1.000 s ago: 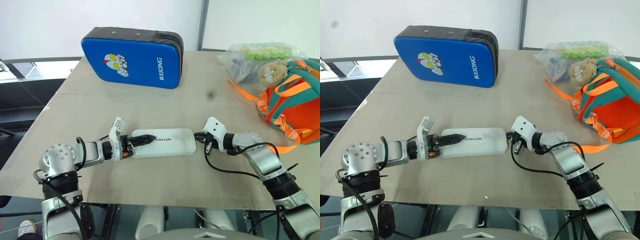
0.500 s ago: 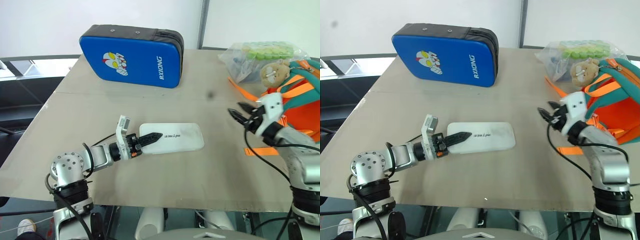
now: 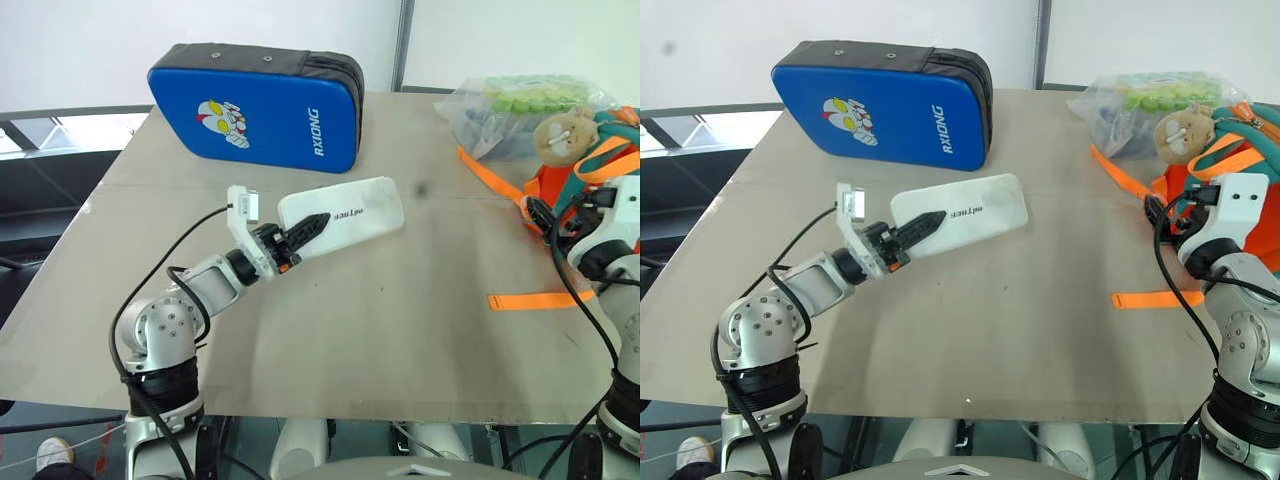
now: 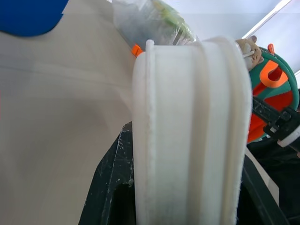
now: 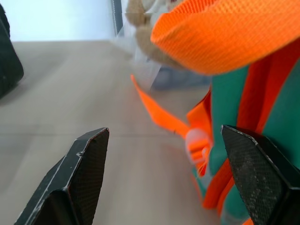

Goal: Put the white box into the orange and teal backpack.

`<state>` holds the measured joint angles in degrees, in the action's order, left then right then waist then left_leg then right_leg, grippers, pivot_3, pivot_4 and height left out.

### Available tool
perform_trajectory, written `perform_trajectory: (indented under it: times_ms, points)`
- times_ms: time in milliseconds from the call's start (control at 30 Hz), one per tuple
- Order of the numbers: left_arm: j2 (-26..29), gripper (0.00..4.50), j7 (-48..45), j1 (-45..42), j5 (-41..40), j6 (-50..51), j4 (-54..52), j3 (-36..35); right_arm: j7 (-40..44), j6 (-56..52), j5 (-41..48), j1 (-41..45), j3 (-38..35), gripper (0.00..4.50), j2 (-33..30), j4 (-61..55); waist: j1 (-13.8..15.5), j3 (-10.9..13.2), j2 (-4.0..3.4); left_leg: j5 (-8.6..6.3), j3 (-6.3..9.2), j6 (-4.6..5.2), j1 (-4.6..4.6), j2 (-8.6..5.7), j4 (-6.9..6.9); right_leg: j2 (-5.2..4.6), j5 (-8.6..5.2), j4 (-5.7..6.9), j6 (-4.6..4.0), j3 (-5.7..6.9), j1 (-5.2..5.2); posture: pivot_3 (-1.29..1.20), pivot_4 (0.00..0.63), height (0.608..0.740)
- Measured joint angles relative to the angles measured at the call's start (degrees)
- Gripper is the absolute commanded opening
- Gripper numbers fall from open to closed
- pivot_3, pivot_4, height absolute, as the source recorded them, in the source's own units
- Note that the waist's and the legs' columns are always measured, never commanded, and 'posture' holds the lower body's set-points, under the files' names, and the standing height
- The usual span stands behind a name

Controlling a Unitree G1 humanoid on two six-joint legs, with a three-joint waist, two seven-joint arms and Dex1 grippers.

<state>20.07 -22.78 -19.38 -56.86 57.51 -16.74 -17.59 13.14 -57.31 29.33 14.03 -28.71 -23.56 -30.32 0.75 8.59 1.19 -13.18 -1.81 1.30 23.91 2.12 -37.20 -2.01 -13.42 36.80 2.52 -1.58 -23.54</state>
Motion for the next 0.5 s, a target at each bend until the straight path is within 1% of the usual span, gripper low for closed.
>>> perform_trajectory:
  times_ms: [33, 133, 200, 233, 333, 400, 500]
  points:
    - [0.05, 1.00, 0.10, -0.17, -0.09, -0.39, 0.00, -0.08, 2.39, -3.22, 4.80, -2.15, -0.97, 3.75, -0.81, -2.25, 0.03, 0.02, -0.01, 0.00, 0.01, 0.00, 0.05, 0.01, 0.00, 0.01, 0.03, -0.01, 0.06, 0.04, -0.01, 0.00, 0.150, 0.740]
    - [0.49, 1.00, 0.35, -0.30, -0.17, -0.59, 0.01, -0.32, 4.36, -6.88, 10.50, -4.31, -3.66, 3.75, -2.31, -4.81, -0.12, 0.06, 0.01, -0.01, 0.07, 0.01, 0.06, 0.01, 0.00, 0.03, 0.05, -0.02, 0.12, 0.00, -0.03, 0.00, 0.150, 0.740]
    - [0.76, 1.00, 0.39, -0.27, -1.11, -0.59, -0.05, -0.44, 6.36, -7.12, 11.51, -7.91, -5.59, 3.75, -7.34, -5.16, 0.00, 0.10, 0.07, -0.01, 0.00, 0.01, 0.08, -0.01, 0.00, 0.01, 0.01, -0.07, 0.07, 0.01, -0.03, 0.00, 0.150, 0.740]
    - [1.11, 1.00, 0.39, -0.16, -1.52, -0.58, -0.05, -0.63, 6.85, -7.07, 11.45, -9.45, -6.55, 3.75, -8.89, -5.17, -0.04, 0.13, 0.12, -0.01, -0.01, 0.01, 0.08, -0.01, -0.01, 0.02, 0.00, -0.08, 0.07, 0.02, -0.03, 0.00, 0.150, 0.740]
    - [3.04, 1.00, -0.66, 0.49, -3.58, -0.06, -0.23, -0.65, 7.64, -6.94, 11.96, -14.00, -10.77, 3.75, -10.59, -5.49, -0.19, 0.14, 0.13, -0.01, -0.02, 0.01, 0.05, 0.02, -0.01, 0.09, 0.01, -0.04, 0.08, 0.01, -0.04, 0.00, 0.150, 0.740]
    - [3.95, 1.00, -1.44, 0.58, -4.13, 0.15, -0.23, -0.32, 6.49, -5.75, 11.05, -13.84, -11.77, 3.75, -11.06, -4.83, -0.66, 0.15, 0.13, -0.01, -0.02, 0.01, -0.04, 0.03, -0.01, 0.11, -0.01, -0.01, 0.05, -0.05, -0.03, 0.00, 0.150, 0.740]
    - [4.58, 1.00, -2.55, 0.11, -4.03, 0.12, 0.15, 0.66, 3.55, -0.84, 7.76, -7.38, -8.84, 3.75, -9.89, -0.46, -1.73, 0.17, 0.17, 0.00, -0.01, 0.02, -0.12, 0.05, -0.11, 0.17, 0.01, 0.02, 0.06, -0.12, -0.01, 0.00, 0.150, 0.740]
